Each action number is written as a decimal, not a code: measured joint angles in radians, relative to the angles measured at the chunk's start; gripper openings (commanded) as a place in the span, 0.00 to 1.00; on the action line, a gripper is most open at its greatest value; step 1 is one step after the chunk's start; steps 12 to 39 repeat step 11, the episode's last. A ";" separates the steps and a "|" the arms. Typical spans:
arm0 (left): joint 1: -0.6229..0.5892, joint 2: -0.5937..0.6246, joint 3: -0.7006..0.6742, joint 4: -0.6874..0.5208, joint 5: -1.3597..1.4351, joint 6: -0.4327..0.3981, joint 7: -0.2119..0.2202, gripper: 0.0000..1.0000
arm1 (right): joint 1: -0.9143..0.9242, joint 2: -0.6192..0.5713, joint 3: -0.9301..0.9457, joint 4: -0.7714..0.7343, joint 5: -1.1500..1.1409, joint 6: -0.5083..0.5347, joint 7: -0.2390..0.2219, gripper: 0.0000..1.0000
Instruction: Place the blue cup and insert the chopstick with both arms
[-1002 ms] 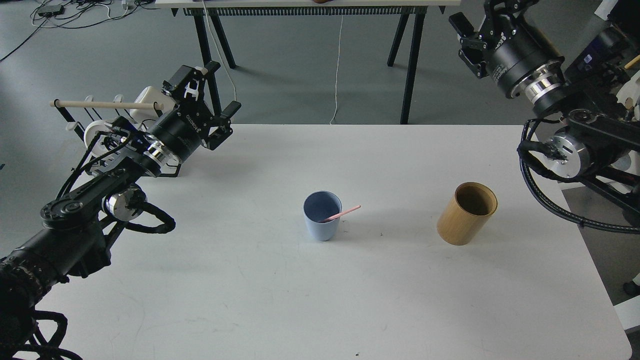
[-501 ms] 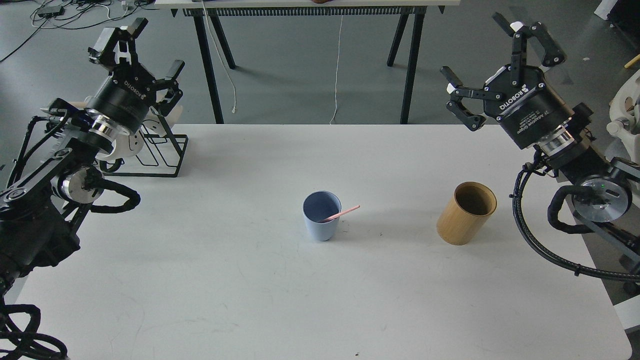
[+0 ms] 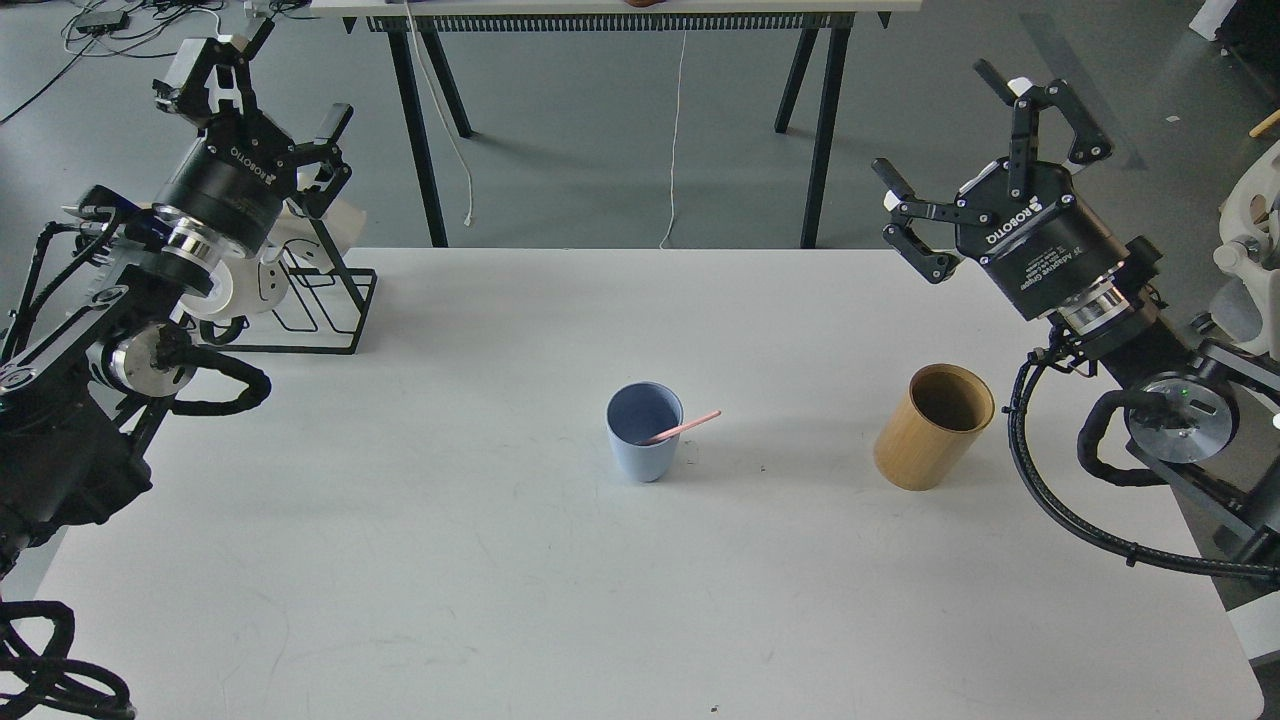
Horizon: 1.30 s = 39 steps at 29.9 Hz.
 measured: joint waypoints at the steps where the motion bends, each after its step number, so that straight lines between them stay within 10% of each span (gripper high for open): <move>1: -0.002 -0.001 0.000 0.000 0.000 0.000 0.000 0.99 | -0.005 -0.002 0.009 0.000 0.000 0.000 0.000 0.99; 39: -0.015 -0.008 0.001 0.000 0.000 0.000 0.000 0.99 | -0.024 0.002 0.051 -0.024 0.000 0.000 0.000 0.99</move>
